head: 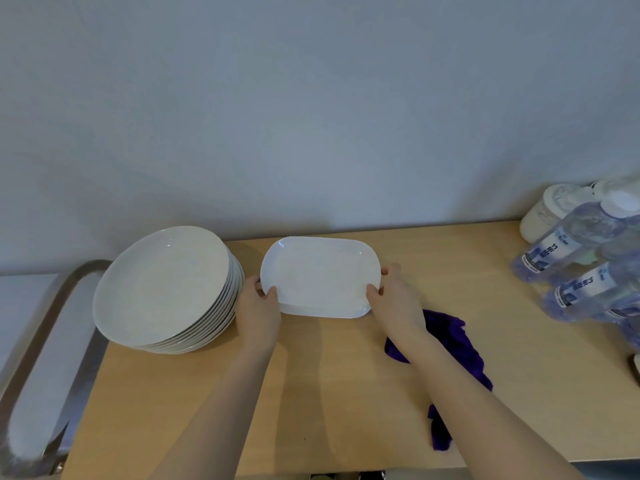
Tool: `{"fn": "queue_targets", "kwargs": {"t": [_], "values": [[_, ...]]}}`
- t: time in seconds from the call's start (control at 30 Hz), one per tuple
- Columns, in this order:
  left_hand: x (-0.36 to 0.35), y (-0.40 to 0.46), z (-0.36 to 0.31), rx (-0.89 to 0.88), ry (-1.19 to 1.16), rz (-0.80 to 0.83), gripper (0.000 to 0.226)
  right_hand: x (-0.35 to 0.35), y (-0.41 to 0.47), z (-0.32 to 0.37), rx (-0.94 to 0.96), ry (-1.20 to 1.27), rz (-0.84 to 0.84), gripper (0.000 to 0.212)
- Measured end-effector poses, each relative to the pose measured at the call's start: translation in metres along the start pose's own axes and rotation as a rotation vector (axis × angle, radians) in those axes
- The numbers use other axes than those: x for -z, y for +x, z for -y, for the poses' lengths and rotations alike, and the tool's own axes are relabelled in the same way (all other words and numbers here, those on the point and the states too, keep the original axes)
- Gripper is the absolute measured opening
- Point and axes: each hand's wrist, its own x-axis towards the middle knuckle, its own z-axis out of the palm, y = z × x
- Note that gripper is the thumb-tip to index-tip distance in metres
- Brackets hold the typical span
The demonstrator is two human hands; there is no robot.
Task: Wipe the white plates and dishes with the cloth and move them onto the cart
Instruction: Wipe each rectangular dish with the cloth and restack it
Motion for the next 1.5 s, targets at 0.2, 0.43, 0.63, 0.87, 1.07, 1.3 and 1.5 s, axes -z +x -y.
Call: {"fn": "queue_targets", "kwargs": {"t": [0.2, 0.43, 0.63, 0.87, 1.07, 1.3, 1.5], "values": [[0.001, 0.000, 0.001, -0.076, 0.022, 0.033, 0.028, 0.001, 0.003, 0.000, 0.036, -0.071, -0.041, 0.027], [0.005, 0.000, 0.005, -0.069, -0.008, 0.067, 0.033, 0.000, 0.001, 0.001, 0.023, -0.114, -0.064, 0.026], [0.009, 0.001, 0.002, -0.007, -0.075, 0.075, 0.044, 0.000, 0.001, 0.001, 0.038, -0.170, -0.043, 0.032], [0.014, -0.011, -0.001, -0.016, -0.058, 0.030, 0.029, -0.001, -0.008, -0.002, 0.084, -0.040, -0.045, 0.035], [0.030, -0.039, -0.005, 0.031, -0.214, 0.036, 0.055, -0.001, -0.035, -0.017, 0.119, 0.137, -0.111, 0.039], [0.052, -0.090, 0.019, 0.125, -0.327, 0.067, 0.049, -0.007, -0.091, -0.052, 0.148, 0.196, -0.173, 0.030], [0.066, -0.124, 0.056, 0.197, -0.304, 0.053, 0.030, -0.022, -0.131, -0.076, 0.119, 0.155, -0.162, 0.029]]}}
